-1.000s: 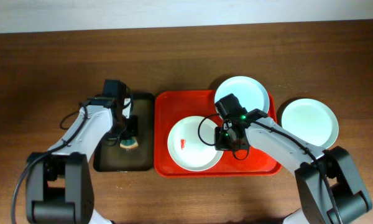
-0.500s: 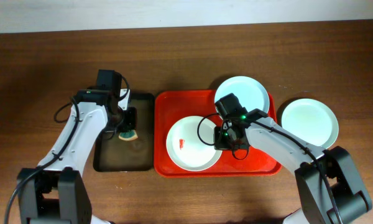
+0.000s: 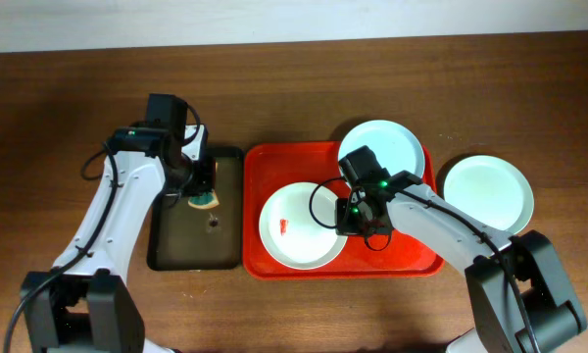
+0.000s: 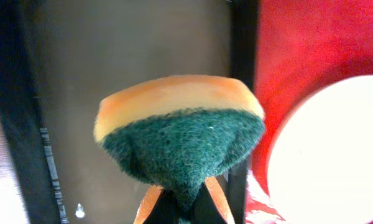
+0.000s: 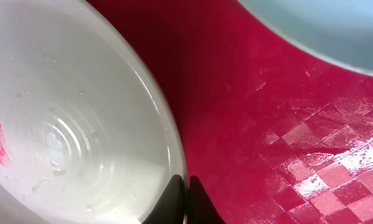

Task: Clean dirty plates on tray and stack at the side
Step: 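Scrub the held plate with the sponge in left gripper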

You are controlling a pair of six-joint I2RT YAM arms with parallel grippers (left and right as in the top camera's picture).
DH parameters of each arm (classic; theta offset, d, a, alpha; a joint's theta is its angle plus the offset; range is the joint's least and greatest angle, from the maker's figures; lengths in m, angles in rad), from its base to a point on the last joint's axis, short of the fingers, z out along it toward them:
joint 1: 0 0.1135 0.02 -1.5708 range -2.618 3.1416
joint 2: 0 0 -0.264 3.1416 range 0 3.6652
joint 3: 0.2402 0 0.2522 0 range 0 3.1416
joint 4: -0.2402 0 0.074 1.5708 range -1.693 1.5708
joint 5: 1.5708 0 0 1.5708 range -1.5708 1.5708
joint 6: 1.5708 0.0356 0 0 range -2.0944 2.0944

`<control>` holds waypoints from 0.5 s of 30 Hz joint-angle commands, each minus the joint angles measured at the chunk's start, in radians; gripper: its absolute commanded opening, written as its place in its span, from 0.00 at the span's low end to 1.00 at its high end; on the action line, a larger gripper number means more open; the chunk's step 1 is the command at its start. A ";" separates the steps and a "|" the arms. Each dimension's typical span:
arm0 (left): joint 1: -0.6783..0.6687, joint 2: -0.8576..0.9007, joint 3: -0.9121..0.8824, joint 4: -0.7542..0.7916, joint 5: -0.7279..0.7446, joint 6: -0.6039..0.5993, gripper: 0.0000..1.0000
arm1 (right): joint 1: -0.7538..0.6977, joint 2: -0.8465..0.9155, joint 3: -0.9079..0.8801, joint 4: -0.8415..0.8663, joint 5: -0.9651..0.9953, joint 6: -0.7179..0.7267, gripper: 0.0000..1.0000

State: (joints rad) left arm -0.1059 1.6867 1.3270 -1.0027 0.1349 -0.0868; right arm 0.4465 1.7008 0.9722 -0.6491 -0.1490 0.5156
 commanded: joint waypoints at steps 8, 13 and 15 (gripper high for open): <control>-0.233 -0.013 0.014 0.032 0.116 -0.109 0.00 | -0.001 0.006 0.015 0.045 -0.102 0.069 0.13; -0.301 -0.005 -0.041 0.084 0.113 -0.157 0.00 | -0.001 0.006 0.013 0.045 -0.076 0.068 0.23; -0.314 0.010 -0.069 0.117 0.113 -0.184 0.00 | -0.001 0.008 0.004 0.050 -0.064 0.069 0.25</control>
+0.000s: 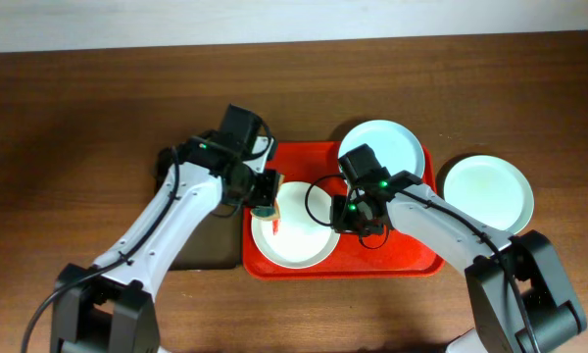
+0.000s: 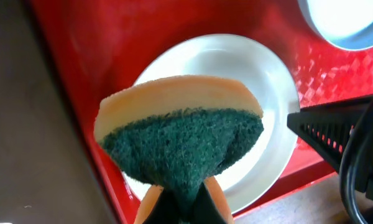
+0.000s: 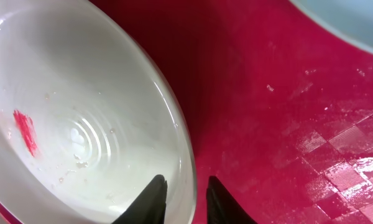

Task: Clean dirty plates on tray and stack at the side
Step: 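Scrub the held plate with the sponge in left gripper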

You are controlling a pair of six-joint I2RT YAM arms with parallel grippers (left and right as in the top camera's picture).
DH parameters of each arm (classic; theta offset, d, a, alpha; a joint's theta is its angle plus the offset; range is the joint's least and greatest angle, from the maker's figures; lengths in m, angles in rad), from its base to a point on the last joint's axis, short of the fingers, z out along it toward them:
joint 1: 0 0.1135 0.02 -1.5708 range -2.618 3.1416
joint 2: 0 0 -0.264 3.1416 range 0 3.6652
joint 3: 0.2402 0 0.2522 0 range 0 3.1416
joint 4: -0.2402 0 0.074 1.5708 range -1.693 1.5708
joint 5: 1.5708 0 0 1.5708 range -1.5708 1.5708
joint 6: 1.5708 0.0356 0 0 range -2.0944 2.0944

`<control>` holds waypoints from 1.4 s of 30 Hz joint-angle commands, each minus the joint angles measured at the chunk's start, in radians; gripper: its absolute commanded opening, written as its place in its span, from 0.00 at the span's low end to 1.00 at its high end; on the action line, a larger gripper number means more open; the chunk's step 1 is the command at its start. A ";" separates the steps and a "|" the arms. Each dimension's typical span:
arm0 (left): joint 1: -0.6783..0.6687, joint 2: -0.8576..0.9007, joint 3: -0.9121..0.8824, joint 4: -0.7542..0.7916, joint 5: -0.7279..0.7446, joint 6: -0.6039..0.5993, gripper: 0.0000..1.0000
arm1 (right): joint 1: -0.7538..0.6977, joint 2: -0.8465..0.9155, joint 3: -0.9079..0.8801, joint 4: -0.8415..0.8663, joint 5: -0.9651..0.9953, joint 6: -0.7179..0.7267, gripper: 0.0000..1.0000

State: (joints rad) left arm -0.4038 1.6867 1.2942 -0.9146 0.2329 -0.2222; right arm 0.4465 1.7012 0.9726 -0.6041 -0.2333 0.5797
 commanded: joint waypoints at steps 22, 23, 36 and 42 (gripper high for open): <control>-0.019 0.172 -0.049 0.062 0.014 -0.058 0.00 | -0.001 0.007 -0.043 0.059 0.030 0.066 0.21; -0.019 0.172 -0.049 0.064 0.014 -0.058 0.00 | -0.001 0.007 -0.043 0.059 0.030 0.066 0.21; -0.052 0.277 -0.049 0.103 -0.038 -0.058 0.00 | -0.001 0.007 -0.043 0.059 0.023 0.065 0.04; -0.055 0.294 -0.031 0.122 0.158 -0.051 0.00 | -0.001 0.007 -0.043 0.059 0.015 0.065 0.04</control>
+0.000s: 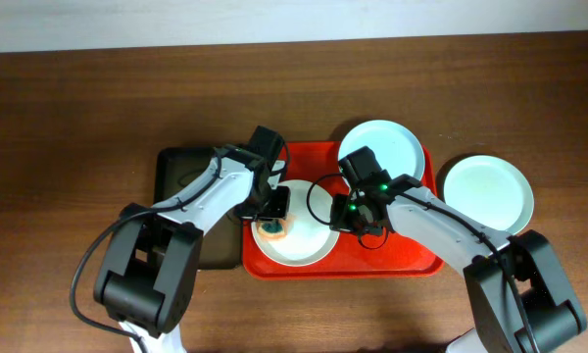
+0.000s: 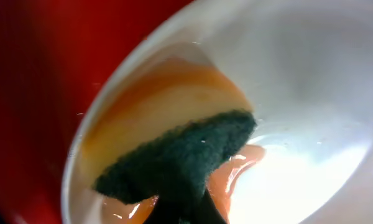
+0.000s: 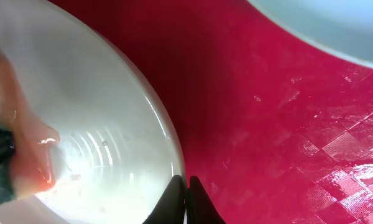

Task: Clean dirty plates on tray and stack at the side
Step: 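Scrub the held plate with the sponge in left gripper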

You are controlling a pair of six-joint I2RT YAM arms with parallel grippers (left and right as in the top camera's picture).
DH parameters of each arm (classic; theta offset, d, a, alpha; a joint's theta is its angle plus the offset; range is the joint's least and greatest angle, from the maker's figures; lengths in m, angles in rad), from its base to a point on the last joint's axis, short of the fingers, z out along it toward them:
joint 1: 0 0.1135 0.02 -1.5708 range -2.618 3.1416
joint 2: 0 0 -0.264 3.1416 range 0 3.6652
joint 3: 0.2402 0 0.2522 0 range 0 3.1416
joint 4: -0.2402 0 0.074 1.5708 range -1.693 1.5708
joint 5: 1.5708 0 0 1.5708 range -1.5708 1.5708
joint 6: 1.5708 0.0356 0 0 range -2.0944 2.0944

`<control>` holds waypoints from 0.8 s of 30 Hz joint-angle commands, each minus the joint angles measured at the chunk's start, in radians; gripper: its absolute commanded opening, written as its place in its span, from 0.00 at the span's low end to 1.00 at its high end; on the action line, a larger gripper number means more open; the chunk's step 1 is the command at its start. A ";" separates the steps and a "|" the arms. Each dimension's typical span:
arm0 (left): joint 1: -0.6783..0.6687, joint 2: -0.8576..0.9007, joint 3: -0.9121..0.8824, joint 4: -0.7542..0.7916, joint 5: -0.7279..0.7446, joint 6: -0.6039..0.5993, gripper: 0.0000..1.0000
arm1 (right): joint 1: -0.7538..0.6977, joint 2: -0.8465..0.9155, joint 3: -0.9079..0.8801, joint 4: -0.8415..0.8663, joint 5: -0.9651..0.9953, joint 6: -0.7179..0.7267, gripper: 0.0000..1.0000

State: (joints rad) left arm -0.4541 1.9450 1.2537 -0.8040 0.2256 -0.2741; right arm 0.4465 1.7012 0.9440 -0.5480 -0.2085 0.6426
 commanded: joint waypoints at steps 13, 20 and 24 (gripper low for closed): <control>-0.006 -0.121 0.043 -0.022 -0.026 0.021 0.00 | -0.002 0.007 -0.014 0.003 -0.013 0.002 0.04; -0.040 0.032 0.031 -0.018 -0.101 -0.042 0.00 | -0.002 0.007 -0.014 0.002 -0.013 0.001 0.04; -0.041 0.090 0.031 -0.024 -0.121 -0.047 0.00 | -0.002 0.007 -0.014 0.002 -0.013 0.001 0.04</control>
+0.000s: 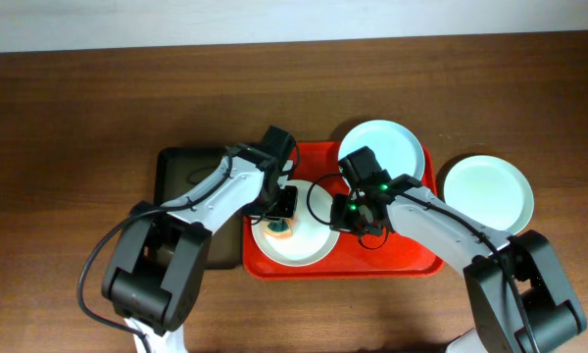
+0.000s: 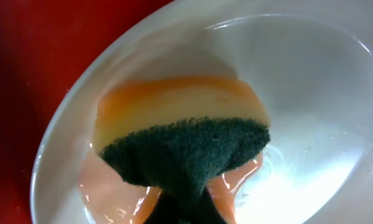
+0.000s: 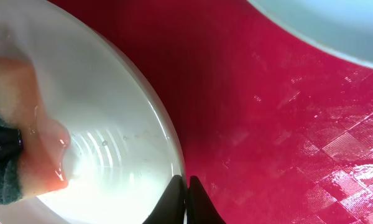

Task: Clean dirty plates on tray and stack at the side
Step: 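Scrub the held plate with the sponge in left gripper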

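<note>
A white plate [image 1: 309, 240] lies at the front left of the red tray [image 1: 412, 263]. My left gripper [image 1: 280, 218] is shut on a yellow and green sponge [image 2: 180, 130], which presses into the plate's left part [image 2: 311, 99]; an orange-pink wet smear surrounds it. The sponge [image 3: 3, 162] also shows at the left of the right wrist view. My right gripper [image 3: 185, 186] is shut on the plate's right rim [image 3: 168, 134]. A second white plate [image 1: 384, 147] lies at the tray's back right. A third white plate [image 1: 488, 193] sits on the table to the right of the tray.
A dark tray [image 1: 181, 172] stands left of the red tray, partly under my left arm. The wet, checkered red tray floor [image 3: 286, 124] shows beside the held plate. Brown table [image 1: 78, 98] lies all around.
The sponge has shifted slightly within the plate, and my left gripper sits a little further right. The right gripper still pinches the rim at the same place.
At first the left gripper held the sponge over the dark tray while the right gripper was shut on the red-stained plate's rim. Then the sponge was over the plate and the right jaws stood apart. Later the sponge pressed into the plate, the right gripper shut again, the stain smeared.
</note>
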You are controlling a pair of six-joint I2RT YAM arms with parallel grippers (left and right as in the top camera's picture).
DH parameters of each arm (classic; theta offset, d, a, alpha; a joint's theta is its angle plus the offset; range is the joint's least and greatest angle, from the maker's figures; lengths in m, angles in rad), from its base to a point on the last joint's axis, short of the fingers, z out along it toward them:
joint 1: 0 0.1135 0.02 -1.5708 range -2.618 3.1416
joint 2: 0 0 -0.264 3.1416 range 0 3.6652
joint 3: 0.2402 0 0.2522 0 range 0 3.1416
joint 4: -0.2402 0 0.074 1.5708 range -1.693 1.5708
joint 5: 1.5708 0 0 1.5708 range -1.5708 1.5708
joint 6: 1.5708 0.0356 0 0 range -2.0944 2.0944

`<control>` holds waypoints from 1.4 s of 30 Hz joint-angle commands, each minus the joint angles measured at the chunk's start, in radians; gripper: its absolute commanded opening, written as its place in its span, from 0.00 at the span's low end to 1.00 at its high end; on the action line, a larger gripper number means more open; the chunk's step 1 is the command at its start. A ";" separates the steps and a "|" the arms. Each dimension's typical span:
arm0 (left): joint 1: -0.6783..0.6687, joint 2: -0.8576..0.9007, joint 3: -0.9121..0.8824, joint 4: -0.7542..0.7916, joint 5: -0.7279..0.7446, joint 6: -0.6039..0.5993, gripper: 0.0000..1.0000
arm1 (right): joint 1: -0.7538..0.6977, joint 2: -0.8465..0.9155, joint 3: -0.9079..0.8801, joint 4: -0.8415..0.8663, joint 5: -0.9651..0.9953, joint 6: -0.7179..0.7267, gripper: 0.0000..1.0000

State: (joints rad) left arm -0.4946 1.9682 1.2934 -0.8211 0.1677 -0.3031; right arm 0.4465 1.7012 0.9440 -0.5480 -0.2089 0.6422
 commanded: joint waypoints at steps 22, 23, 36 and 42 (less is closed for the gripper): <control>0.018 0.056 0.040 0.011 0.381 0.078 0.00 | -0.002 0.007 -0.014 0.002 -0.013 -0.006 0.09; 0.030 0.033 0.063 -0.003 0.358 0.077 0.00 | -0.002 0.007 -0.014 0.002 -0.013 -0.006 0.09; 0.004 -0.084 -0.002 -0.005 -0.087 0.011 0.00 | -0.002 0.007 -0.014 0.021 -0.050 -0.066 0.04; 0.005 -0.083 -0.045 0.035 -0.087 0.004 0.00 | -0.002 0.007 -0.014 0.022 -0.051 -0.066 0.04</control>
State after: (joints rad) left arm -0.4870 1.9015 1.2732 -0.7990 0.0956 -0.2852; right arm 0.4446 1.7012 0.9344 -0.5369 -0.2241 0.5884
